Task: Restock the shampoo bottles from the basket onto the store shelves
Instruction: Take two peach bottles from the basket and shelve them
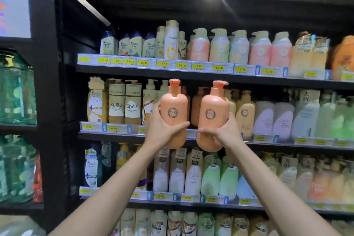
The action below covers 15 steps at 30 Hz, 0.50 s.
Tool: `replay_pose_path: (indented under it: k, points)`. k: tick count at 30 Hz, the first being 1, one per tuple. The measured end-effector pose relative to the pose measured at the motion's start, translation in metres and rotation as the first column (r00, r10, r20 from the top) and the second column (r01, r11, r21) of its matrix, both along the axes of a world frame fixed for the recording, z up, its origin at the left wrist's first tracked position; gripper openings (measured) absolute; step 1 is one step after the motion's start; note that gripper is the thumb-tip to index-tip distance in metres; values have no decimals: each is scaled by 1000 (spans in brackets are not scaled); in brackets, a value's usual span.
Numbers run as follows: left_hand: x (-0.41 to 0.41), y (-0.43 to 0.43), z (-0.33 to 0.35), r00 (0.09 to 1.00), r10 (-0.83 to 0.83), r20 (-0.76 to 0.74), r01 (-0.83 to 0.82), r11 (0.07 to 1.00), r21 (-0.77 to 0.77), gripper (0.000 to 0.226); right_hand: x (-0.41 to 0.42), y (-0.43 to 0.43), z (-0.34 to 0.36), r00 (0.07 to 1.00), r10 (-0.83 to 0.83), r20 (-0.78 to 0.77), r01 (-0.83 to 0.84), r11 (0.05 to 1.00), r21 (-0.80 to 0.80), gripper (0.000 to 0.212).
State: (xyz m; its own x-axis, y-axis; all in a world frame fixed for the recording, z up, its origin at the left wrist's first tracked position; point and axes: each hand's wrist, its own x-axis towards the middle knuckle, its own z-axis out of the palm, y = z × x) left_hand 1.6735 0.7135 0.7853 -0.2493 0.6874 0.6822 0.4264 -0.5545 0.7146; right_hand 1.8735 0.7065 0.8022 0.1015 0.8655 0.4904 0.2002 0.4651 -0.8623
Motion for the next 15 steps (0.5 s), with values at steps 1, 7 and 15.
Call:
replay_pose_path:
  k: [1,7,15]
  points:
    - [0,9,7,1000,-3,1,3,1000,12,95,1,8,3,1000,-16,2,16,1000,12,87]
    - [11,51,29,998,-1,-61,5,998,57,100,13,37,11,995,-103,0,103,992,70,92]
    - [32,93,26,982,67,-179,-51,995,91,100,33,68,10,992,-127,-3,127,988,82,96]
